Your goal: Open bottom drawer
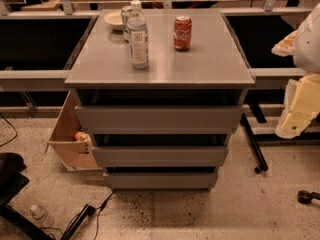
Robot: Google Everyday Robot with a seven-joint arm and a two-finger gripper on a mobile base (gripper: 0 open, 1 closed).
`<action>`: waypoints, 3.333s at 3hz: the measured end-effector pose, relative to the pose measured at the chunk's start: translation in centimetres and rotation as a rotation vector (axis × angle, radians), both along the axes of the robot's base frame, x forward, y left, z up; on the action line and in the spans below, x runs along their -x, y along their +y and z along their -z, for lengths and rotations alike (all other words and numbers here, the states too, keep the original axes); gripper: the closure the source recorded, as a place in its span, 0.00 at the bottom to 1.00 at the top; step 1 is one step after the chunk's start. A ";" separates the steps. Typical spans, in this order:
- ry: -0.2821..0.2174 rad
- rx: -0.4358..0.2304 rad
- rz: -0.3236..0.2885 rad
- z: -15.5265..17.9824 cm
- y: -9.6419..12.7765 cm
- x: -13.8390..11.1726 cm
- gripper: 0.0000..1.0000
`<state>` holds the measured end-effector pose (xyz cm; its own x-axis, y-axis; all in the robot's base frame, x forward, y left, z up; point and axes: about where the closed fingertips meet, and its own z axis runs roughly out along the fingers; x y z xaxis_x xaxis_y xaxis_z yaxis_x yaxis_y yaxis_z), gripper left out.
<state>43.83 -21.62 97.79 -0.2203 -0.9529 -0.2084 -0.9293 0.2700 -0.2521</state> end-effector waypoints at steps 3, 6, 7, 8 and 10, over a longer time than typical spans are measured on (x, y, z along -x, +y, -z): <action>0.008 -0.110 0.044 7.5 3.0 1.0 0.00; 0.078 -0.136 0.104 33.2 10.7 0.7 0.00; 0.078 -0.136 0.104 33.2 10.7 0.7 0.00; 0.118 -0.149 0.108 37.7 11.3 0.1 0.00; 0.113 -0.206 0.041 51.5 10.5 -3.6 0.00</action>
Offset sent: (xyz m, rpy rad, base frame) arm -0.0020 0.0226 -0.0912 0.1358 0.0352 -0.0526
